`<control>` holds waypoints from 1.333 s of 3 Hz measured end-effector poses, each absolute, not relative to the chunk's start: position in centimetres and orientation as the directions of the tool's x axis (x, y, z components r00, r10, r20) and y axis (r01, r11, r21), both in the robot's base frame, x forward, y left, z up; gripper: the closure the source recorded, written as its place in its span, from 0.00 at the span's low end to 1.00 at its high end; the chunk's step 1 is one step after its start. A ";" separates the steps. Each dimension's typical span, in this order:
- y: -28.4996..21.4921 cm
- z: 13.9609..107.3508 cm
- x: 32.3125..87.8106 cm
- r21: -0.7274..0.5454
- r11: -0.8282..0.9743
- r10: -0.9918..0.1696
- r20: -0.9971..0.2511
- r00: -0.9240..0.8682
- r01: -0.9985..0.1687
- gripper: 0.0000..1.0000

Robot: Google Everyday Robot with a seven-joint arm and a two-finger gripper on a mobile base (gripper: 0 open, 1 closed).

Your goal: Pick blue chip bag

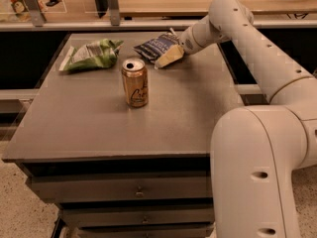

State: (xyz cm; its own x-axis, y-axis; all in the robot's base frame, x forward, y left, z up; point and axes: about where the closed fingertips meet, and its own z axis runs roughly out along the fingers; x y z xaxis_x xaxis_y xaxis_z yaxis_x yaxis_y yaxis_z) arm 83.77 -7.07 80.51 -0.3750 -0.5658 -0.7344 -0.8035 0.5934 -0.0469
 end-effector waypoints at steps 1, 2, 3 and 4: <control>-7.1 81.1 83.8 -0.047 0.593 -0.566 -0.735 -0.375 -0.804 0.65; -7.1 81.6 83.8 -0.047 0.593 -0.566 -0.735 -0.375 -0.804 0.87; -7.1 82.0 83.8 -0.047 0.593 -0.565 -0.735 -0.375 -0.804 1.00; -7.1 82.0 83.7 -0.047 0.593 -0.565 -0.735 -0.374 -0.803 1.00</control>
Offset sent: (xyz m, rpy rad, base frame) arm -0.0115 -0.0358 0.0447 0.0840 -0.0858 -0.0371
